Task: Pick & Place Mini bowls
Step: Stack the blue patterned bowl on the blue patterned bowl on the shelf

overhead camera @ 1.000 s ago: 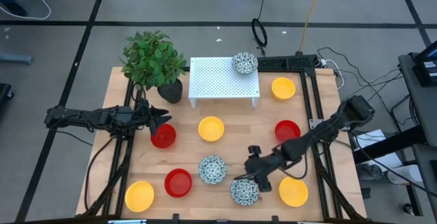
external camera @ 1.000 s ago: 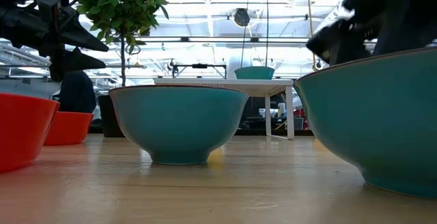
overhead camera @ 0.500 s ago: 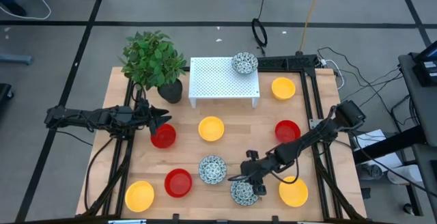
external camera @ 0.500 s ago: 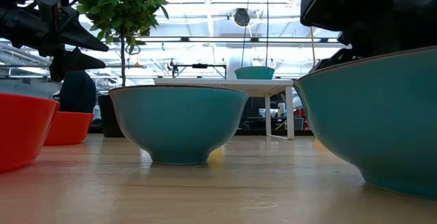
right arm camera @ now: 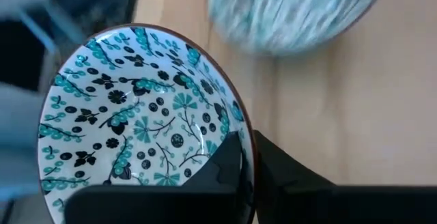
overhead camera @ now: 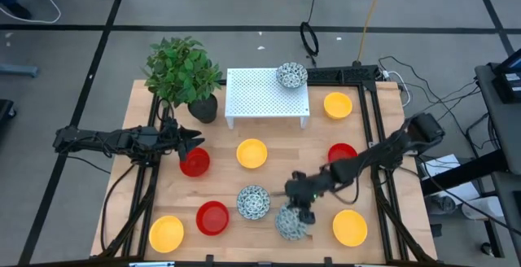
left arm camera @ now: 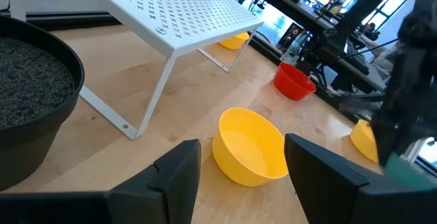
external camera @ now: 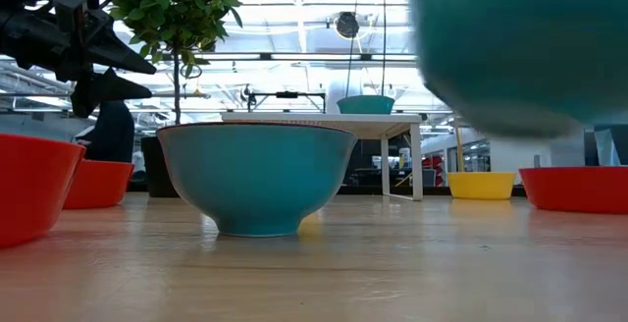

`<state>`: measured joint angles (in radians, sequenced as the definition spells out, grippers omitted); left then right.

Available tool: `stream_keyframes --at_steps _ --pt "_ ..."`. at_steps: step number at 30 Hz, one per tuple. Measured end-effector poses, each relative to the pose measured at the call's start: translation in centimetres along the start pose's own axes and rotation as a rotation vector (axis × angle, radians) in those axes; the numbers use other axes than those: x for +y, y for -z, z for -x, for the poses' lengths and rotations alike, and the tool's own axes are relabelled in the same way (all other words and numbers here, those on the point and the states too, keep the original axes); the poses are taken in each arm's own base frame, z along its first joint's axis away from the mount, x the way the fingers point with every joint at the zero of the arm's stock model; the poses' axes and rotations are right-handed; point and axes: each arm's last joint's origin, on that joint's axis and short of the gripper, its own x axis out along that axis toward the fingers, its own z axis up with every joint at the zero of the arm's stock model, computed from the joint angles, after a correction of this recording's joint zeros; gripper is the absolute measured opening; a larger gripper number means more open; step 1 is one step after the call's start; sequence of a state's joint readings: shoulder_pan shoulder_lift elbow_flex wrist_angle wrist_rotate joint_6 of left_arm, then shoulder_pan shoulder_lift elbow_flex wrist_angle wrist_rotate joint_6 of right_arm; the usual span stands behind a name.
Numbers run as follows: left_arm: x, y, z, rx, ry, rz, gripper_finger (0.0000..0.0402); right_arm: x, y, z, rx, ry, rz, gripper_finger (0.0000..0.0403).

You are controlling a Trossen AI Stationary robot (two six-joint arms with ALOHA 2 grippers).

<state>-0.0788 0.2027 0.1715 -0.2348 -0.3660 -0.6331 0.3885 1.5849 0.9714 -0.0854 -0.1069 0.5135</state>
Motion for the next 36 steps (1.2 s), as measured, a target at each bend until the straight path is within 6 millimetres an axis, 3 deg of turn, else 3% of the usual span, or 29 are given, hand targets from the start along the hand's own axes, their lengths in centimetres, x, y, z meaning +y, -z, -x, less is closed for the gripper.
stream_keyframes --at_steps 7,18,23,29,36 --pt "0.0 0.0 0.0 0.0 0.0 -0.001 0.0216 -4.7 -4.2 6.5 -0.21 0.088 -0.139 0.0003" --pt "0.0 0.0 0.0 0.0 0.0 0.0 0.0216 -11.8 -11.0 17.8 -0.299 0.46 -0.226 0.0003" --pt "0.0 0.0 0.0 0.0 0.0 -0.001 0.0216 -15.4 -12.5 22.0 -0.415 0.573 -0.353 0.0003" --pt "0.0 0.0 0.0 0.0 0.0 0.0 0.0216 -20.0 -12.3 24.7 -0.467 0.675 -0.498 0.0003" --pt "0.0 0.0 0.0 0.0 0.0 0.0 0.0216 -24.3 -11.5 24.8 -0.42 0.725 -0.571 0.0003"
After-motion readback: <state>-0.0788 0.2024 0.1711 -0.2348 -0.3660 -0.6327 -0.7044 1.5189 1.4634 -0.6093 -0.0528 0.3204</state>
